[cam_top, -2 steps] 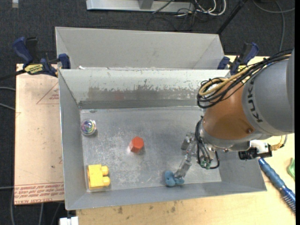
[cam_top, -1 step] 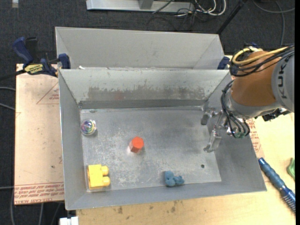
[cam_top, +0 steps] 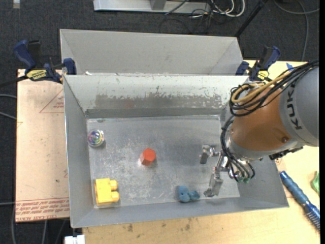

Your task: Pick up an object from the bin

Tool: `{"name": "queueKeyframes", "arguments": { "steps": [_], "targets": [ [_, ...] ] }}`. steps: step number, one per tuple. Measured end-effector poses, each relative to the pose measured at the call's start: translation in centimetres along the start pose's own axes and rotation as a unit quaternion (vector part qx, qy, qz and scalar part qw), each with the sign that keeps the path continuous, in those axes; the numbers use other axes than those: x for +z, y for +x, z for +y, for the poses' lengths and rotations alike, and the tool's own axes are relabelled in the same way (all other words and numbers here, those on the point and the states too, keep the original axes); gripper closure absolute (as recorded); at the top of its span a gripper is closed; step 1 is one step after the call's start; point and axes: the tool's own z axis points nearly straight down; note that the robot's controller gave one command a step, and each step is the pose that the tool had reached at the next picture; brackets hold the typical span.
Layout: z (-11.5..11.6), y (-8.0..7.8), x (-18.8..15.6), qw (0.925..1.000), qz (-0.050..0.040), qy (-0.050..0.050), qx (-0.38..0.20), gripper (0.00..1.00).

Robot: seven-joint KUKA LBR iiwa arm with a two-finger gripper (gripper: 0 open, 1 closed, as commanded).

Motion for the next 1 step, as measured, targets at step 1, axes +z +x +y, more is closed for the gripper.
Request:
{"name": "queueKeyframes", "arguments": {
  "steps": [1],
  "targets": [
    [9.46, 2.02, -2.07, 0.9966, -0.0048, 0.000, -0.082, 0.00]
  ]
}}
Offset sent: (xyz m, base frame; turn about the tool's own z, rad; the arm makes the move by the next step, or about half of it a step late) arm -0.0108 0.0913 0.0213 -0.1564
